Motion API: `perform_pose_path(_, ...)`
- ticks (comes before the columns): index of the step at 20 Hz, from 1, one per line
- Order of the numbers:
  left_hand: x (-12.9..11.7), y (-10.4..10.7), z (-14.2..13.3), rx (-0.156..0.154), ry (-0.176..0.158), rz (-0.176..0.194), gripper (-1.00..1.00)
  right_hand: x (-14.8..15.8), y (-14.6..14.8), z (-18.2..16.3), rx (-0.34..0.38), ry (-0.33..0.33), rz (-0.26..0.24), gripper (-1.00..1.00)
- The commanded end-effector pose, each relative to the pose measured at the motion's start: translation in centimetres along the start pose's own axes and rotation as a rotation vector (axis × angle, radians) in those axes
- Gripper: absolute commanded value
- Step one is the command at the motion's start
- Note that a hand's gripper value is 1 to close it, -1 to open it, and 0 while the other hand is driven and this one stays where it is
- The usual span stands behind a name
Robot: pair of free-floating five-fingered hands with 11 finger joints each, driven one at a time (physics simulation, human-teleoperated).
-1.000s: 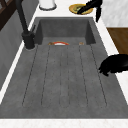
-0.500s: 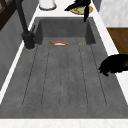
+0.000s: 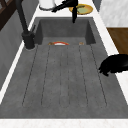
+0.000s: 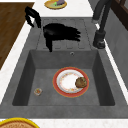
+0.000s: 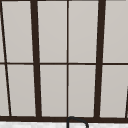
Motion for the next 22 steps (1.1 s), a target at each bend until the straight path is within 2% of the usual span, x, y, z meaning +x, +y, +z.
perform_pose_path(1, 0.0, 0.0, 0.0, 0.0, 0.0, 0.0, 0.0, 0.3, -0.9, -3.2, -0.003, 0.032, 0.018, -1.0)
perform_pose_path(4, 0.0, 0.0, 0.0, 0.0, 0.0, 0.0, 0.0, 0.7, -0.9, -5.5, -0.004, 0.041, -0.001, -1.0)
perform_pose_path(9, 0.0, 0.0, 0.0, 0.0, 0.0, 0.0, 0.0, 1.4, -1.1, -9.5, 0.003, 0.064, -0.004, -1.0)
perform_pose_path(12, 0.0, 0.0, 0.0, 0.0, 0.0, 0.0, 0.0, 2.1, -1.0, -11.6, 0.025, 0.084, -0.009, -1.0)
perform_pose_path(14, 0.0, 0.0, 0.0, 0.0, 0.0, 0.0, 0.0, 2.3, -1.2, -12.4, 0.075, 0.092, -0.012, -1.0)
perform_pose_path(18, 0.0, 0.0, 0.0, 0.0, 0.0, 0.0, 0.0, 2.2, -2.4, -13.0, 0.151, 0.128, 0.024, -1.0)
perform_pose_path(22, 0.0, 0.0, 0.0, 0.0, 0.0, 0.0, 0.0, 2.1, -3.1, -14.4, 0.168, 0.161, 0.085, -1.0)
